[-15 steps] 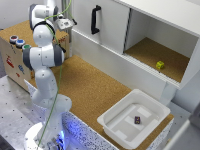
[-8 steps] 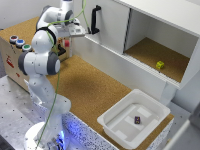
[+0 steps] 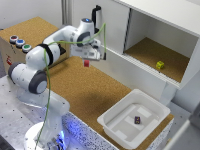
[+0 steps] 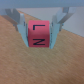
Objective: Move to the box, then place the pink object
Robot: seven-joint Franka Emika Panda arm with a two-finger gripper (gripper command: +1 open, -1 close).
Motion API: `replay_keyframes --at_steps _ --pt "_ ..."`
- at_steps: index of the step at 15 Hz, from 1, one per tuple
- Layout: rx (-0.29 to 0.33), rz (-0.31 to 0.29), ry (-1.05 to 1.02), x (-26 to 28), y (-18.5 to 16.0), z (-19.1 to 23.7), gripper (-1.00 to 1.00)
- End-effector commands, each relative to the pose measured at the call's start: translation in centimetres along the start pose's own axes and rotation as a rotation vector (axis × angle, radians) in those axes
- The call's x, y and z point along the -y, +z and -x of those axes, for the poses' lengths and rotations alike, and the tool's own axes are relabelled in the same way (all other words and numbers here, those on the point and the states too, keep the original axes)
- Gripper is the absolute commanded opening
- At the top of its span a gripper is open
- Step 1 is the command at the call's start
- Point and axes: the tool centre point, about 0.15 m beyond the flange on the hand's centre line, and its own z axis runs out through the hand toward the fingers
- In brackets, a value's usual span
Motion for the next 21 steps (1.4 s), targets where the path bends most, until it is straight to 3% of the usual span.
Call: replay_keyframes --at_steps 1,7,11,16,21 --pt "-0.078 -0.046 0.083 -13.0 3.8 7.3 -1.00" --pt "-0.026 -0.055 0.187 -23.5 8.3 11.8 -1.00" --pt "-0.042 -0.064 0.298 -28.0 10.4 13.3 -1.00" --pt "-0.057 -0.135 0.394 -30.4 13.9 14.8 -1.00" --pt "-0.072 -0.145 0.359 -28.9 15.5 12.4 -1.00"
